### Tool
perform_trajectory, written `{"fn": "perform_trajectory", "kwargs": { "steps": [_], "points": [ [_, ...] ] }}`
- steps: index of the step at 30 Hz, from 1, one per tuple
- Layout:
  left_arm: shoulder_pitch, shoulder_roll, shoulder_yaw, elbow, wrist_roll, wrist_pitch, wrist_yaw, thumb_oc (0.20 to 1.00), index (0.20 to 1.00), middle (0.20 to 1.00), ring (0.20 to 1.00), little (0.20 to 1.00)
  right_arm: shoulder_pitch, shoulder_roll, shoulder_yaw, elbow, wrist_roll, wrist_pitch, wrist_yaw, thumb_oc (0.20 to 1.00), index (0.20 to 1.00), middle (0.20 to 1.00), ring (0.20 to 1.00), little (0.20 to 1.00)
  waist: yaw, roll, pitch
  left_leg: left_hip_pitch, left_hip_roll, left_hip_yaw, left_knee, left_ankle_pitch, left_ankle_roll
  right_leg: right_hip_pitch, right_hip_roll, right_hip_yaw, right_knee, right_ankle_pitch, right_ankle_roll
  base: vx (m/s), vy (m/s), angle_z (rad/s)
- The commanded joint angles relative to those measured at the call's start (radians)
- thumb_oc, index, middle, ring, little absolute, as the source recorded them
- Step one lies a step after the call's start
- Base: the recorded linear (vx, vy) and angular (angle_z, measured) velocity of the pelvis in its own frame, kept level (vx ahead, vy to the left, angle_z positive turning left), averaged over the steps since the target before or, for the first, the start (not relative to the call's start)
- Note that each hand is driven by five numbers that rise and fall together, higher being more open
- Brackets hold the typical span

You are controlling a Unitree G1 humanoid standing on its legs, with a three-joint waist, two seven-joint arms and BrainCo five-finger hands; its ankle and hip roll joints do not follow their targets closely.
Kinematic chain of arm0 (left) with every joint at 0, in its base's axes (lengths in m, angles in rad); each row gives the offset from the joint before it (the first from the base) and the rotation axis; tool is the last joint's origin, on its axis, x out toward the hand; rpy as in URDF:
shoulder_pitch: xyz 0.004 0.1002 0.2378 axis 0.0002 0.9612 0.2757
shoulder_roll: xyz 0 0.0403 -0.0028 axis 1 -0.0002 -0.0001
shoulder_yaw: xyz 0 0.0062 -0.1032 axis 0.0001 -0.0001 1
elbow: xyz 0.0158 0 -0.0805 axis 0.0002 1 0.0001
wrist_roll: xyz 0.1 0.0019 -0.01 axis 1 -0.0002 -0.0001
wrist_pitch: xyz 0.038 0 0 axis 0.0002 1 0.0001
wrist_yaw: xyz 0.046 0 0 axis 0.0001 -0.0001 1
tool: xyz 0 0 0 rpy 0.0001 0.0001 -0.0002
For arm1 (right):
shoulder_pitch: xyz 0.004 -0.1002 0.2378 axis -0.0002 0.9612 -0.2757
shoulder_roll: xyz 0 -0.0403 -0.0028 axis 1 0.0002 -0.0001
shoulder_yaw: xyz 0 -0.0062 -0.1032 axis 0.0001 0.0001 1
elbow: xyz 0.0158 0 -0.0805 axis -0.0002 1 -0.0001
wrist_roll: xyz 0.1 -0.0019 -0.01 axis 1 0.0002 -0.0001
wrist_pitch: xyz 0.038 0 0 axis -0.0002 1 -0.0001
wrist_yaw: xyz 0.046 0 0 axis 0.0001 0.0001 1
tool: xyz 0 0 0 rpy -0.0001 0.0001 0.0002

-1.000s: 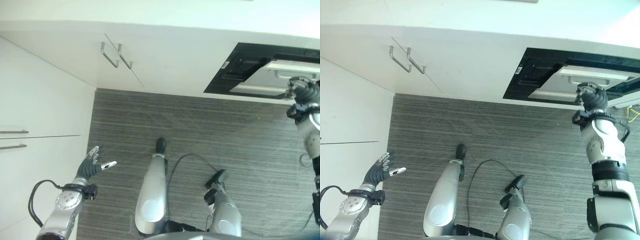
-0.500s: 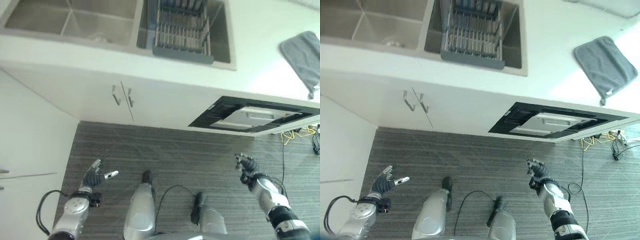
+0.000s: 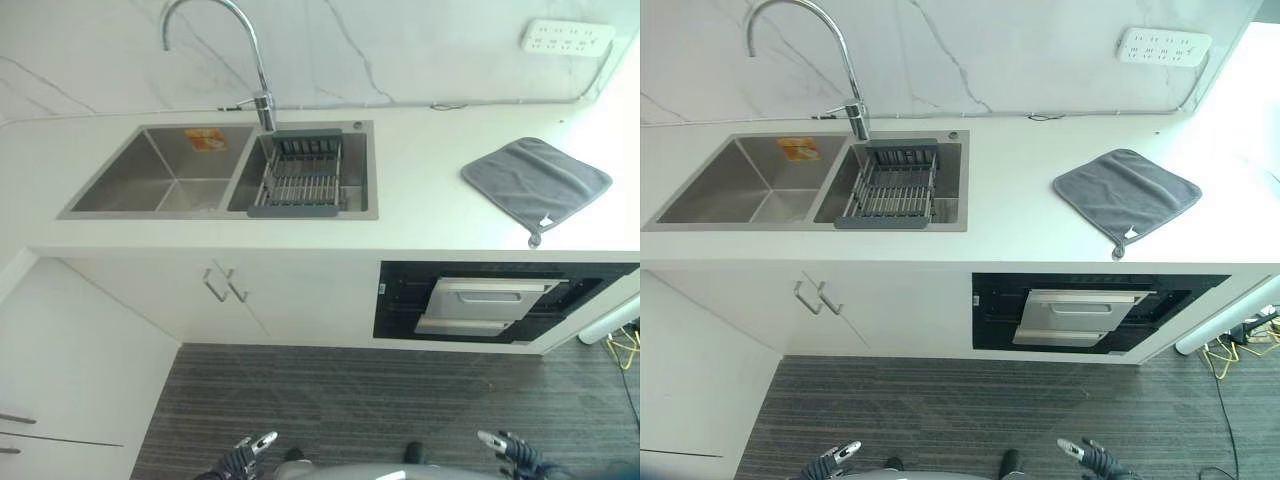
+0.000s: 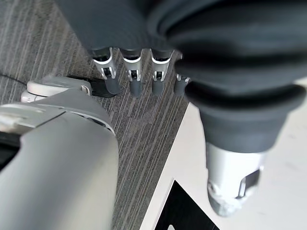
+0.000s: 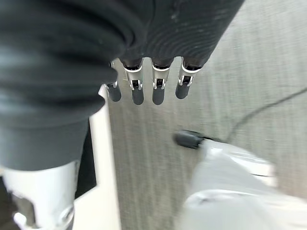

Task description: Place the dishes in the dishwasher.

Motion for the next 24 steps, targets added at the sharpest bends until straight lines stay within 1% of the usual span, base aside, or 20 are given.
{"fn": "perform_trajectory", "kwargs": {
  "steps": [1, 3, 6, 9, 12, 13, 16, 24],
  "points": [
    [-0.062, 0.045, 0.017, 0.025, -0.039, -0.016, 0.016, 1.000, 1.000, 1.000, 1.000, 1.000, -0.101, 0.033, -0.030, 0.022, -0.025, -0.002, 0.006, 1.000, 1.000, 1.000, 1.000, 1.000, -0.016, -0.068, 0.046, 0.020, -0.006, -0.008, -0.020, 0.042, -0.008, 0.073, -0.108, 0.016, 0.006, -0.053, 0.079, -0.01, 0.172, 0.34],
    [-0.087, 0.040, 0.033, 0.052, -0.079, -0.008, 0.028, 1.000, 1.000, 1.000, 1.000, 1.000, -0.108, 0.045, -0.023, 0.035, -0.033, 0.021, 0.031, 1.000, 1.000, 1.000, 1.000, 1.000, -0.027, -0.069, 0.016, 0.055, -0.017, -0.001, -0.035, 0.026, 0.000, 0.096, -0.109, 0.025, 0.006, -0.056, 0.083, -0.02, 0.168, -0.01],
    [-0.100, 0.036, 0.039, 0.071, -0.089, -0.023, 0.028, 1.000, 1.000, 1.000, 1.000, 1.000, -0.107, 0.065, -0.016, 0.048, -0.026, 0.029, 0.048, 1.000, 1.000, 1.000, 1.000, 1.000, -0.036, -0.070, -0.004, 0.072, -0.020, 0.010, -0.035, 0.013, 0.005, 0.108, -0.112, 0.029, 0.006, -0.055, 0.089, -0.03, 0.080, -0.08],
    [-0.115, 0.029, 0.038, 0.080, -0.101, -0.028, 0.010, 1.000, 1.000, 1.000, 1.000, 1.000, -0.107, 0.082, -0.030, 0.055, 0.042, 0.036, 0.050, 1.000, 1.000, 1.000, 1.000, 1.000, -0.050, -0.069, -0.024, 0.096, -0.029, 0.018, -0.035, -0.003, 0.012, 0.123, -0.111, 0.040, 0.006, -0.056, 0.092, -0.02, 0.064, -0.03],
    [-0.117, 0.026, 0.026, 0.082, -0.079, -0.022, -0.010, 1.000, 1.000, 1.000, 1.000, 1.000, -0.110, 0.086, -0.034, 0.054, 0.038, 0.041, 0.050, 1.000, 1.000, 1.000, 1.000, 1.000, -0.055, -0.068, -0.034, 0.108, -0.032, 0.023, -0.035, -0.010, 0.015, 0.130, -0.111, 0.045, 0.007, -0.057, 0.094, -0.01, 0.030, -0.07],
    [-0.116, 0.022, 0.020, 0.087, -0.072, -0.004, -0.019, 1.000, 1.000, 1.000, 1.000, 1.000, -0.112, 0.091, -0.033, 0.050, 0.046, 0.054, 0.048, 1.000, 1.000, 1.000, 1.000, 1.000, -0.060, -0.068, -0.044, 0.117, -0.033, 0.030, -0.035, -0.014, 0.017, 0.134, -0.111, 0.049, 0.006, -0.056, 0.095, -0.01, 0.017, -0.03],
    [-0.118, 0.019, 0.024, 0.100, -0.085, 0.000, -0.022, 1.000, 1.000, 1.000, 1.000, 1.000, -0.119, 0.094, -0.031, 0.061, 0.033, 0.057, 0.052, 1.000, 1.000, 1.000, 1.000, 1.000, -0.065, -0.068, -0.053, 0.127, -0.032, 0.036, -0.035, -0.018, 0.018, 0.139, -0.109, 0.056, 0.006, -0.056, 0.097, 0.00, 0.004, -0.12],
    [-0.108, 0.003, 0.021, 0.110, -0.068, -0.022, -0.024, 1.000, 1.000, 1.000, 1.000, 1.000, -0.123, 0.103, -0.027, 0.064, 0.066, 0.060, 0.048, 1.000, 1.000, 1.000, 1.000, 1.000, -0.066, -0.076, -0.066, 0.138, -0.024, 0.044, -0.035, -0.016, 0.017, 0.143, -0.103, 0.063, 0.006, -0.053, 0.096, 0.01, -0.014, -0.06]
  ]
}}
